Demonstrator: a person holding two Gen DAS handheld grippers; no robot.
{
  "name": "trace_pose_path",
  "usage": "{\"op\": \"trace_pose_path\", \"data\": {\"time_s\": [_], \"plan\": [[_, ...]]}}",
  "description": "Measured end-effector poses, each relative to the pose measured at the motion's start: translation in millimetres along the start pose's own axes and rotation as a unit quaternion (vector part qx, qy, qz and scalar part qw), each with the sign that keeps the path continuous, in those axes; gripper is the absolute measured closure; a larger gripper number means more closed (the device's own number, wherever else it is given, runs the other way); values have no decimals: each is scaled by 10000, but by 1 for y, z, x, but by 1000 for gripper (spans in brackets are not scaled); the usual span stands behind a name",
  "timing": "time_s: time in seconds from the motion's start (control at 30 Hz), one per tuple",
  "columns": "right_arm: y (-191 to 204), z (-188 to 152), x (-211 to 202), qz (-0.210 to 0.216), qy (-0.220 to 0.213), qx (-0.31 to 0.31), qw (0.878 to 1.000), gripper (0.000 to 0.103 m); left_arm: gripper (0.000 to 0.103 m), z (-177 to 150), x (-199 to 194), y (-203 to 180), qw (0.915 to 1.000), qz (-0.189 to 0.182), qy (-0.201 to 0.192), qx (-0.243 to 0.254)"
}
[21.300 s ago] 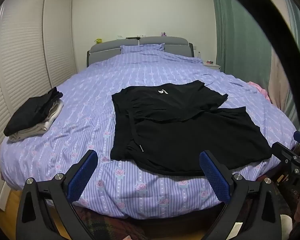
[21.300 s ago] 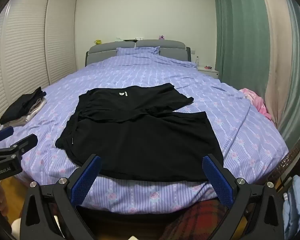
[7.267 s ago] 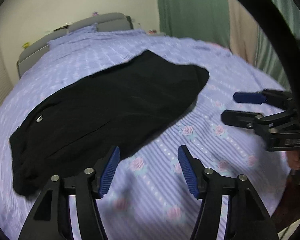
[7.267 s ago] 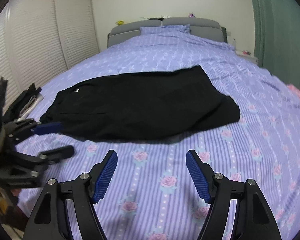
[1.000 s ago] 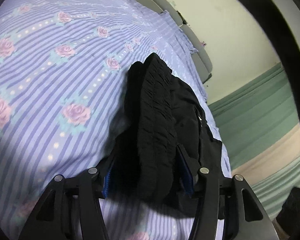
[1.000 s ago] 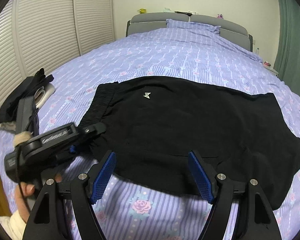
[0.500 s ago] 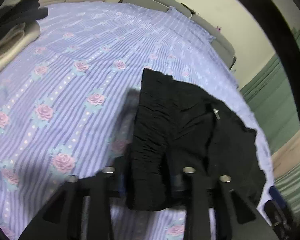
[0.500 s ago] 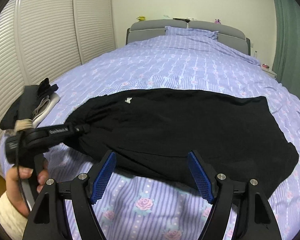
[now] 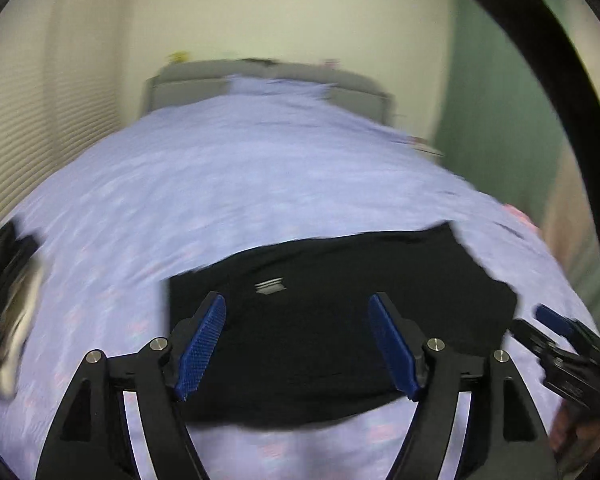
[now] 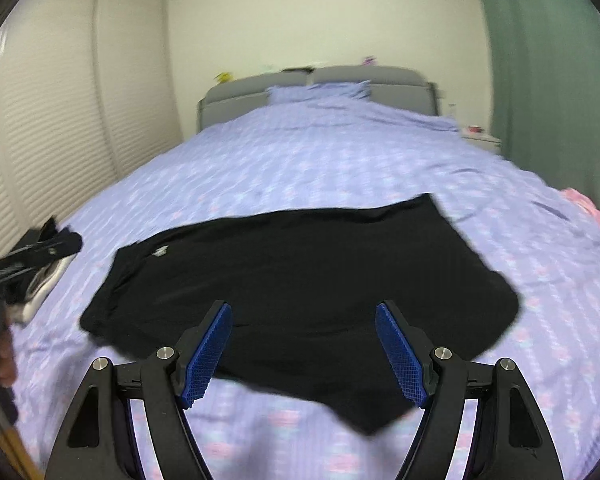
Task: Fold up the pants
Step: 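Grasp the pants edge with the left tool and lift it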
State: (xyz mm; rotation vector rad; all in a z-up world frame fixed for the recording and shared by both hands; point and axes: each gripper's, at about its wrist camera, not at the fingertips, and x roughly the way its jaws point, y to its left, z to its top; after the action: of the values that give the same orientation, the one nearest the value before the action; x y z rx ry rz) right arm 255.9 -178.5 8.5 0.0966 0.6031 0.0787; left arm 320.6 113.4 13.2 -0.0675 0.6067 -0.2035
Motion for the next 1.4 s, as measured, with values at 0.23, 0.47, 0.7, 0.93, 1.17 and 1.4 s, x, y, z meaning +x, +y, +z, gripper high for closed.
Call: {"op": "trace_pose_path", "data": {"time_s": [0.23, 0.47, 0.7, 0.93, 1.17, 1.4], "plan": [[-91, -1, -13, -501, -312, 834, 9948, 28, 29, 40, 69, -79, 9913, -864, 235, 968], [-177, -18, 15, -690, -186, 1796, 9811, 28, 30, 62, 137, -148, 9810, -1182, 645, 1398], [-211, -36, 47, -829, -86, 2483, 9651, 29, 39, 51, 183, -202, 9554, -2023, 1077, 1864], [-233, -35, 33, -1396, 692, 2524, 9550, 37, 39, -2, 156, -292, 9240, -1913, 994, 3159], [-249, -30, 10, -1405, 1356, 2280, 9539, 46, 54, -52, 145, -364, 8950, -1635, 996, 4030], [-272, -36, 1, -1435, 1571, 2412, 9469, 46, 58, -76, 162, -397, 8701, -1125, 783, 4735]]}}
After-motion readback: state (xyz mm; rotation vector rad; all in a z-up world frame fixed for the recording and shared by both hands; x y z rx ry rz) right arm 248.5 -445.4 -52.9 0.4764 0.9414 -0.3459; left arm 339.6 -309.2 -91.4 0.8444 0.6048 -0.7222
